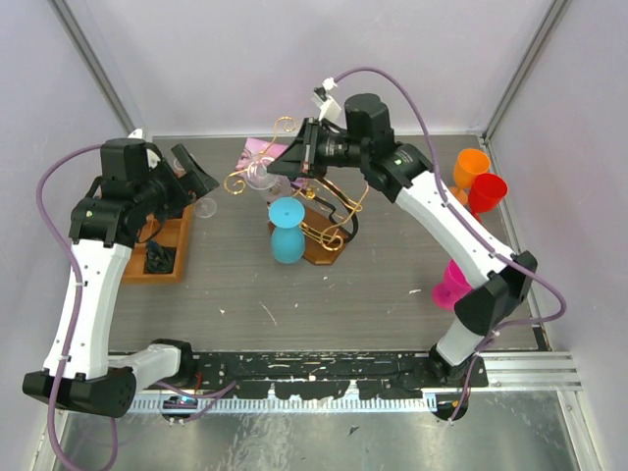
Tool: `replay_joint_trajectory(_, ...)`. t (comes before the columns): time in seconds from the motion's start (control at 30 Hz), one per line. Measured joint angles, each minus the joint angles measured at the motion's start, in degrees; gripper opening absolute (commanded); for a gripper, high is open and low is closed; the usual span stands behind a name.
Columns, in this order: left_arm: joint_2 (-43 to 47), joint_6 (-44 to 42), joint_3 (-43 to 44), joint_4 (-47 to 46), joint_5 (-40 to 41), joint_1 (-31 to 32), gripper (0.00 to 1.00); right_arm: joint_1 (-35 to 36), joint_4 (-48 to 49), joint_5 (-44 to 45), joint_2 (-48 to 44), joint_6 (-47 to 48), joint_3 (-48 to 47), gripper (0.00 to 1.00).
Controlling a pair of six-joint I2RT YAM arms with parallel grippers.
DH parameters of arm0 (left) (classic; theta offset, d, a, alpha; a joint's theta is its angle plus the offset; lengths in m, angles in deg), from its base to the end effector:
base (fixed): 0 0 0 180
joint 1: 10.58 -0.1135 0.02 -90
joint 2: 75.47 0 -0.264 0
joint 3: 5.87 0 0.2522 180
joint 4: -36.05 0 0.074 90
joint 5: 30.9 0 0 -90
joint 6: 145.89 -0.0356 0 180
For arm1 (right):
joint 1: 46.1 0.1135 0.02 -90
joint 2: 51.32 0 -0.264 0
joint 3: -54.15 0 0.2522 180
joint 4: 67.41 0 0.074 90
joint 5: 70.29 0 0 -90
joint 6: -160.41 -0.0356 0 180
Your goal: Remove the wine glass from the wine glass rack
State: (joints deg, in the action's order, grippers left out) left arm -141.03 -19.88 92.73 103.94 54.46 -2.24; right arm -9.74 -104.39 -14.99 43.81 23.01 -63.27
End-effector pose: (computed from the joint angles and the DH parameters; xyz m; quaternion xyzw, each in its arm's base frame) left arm 0.2094 -0.0336 0.4288 -0.1936 0.8645 -0.2078 0.4148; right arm 0.2915 0.2397 0.4459 -0.1086 0.7697 0.5650 0.2765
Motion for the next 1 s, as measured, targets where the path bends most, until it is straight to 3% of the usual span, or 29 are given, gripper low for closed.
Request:
replay_joint_trajectory(0.1, 0.0, -0.02, 0.02, 0.04, -0.02, -0.2, 0.99, 0.13, -2.54, -0.48, -1.81, 2.54, -0.74, 0.01)
replay_joint_trajectory(0.27, -1.53, -0.15, 3.54, 1.07, -0.66, -1.05, 0.99, 1.79, -14.05, 0.02, -1.22, 12.11, -9.97, 0.01)
replay_joint_trajectory(0.47, -5.31, -1.53, 13.18, 2.84, -2.47, -2.08, 0.99, 9.57, -25.24, 9.49, -1.16, 30.97, -18.84, 0.01)
replay_joint_trajectory(0.63, -9.9, -3.82, 21.57, 3.13, -8.46, -3.1, 0.99, 18.23, -28.15, 23.3, -3.91, 48.89, -12.46, 0.01)
replay_joint_trajectory(0.77, -14.78, -4.76, 25.38, 2.25, -18.38, -3.26, 0.99, 22.43, -28.55, 31.74, -5.99, 60.76, -5.88, 0.01)
replay_joint_trajectory(1.0, -20.39, -7.78, 27.34, 1.33, -27.26, -3.21, 0.99, 32.2, -22.93, 61.33, -6.67, 81.07, 6.01, 0.01)
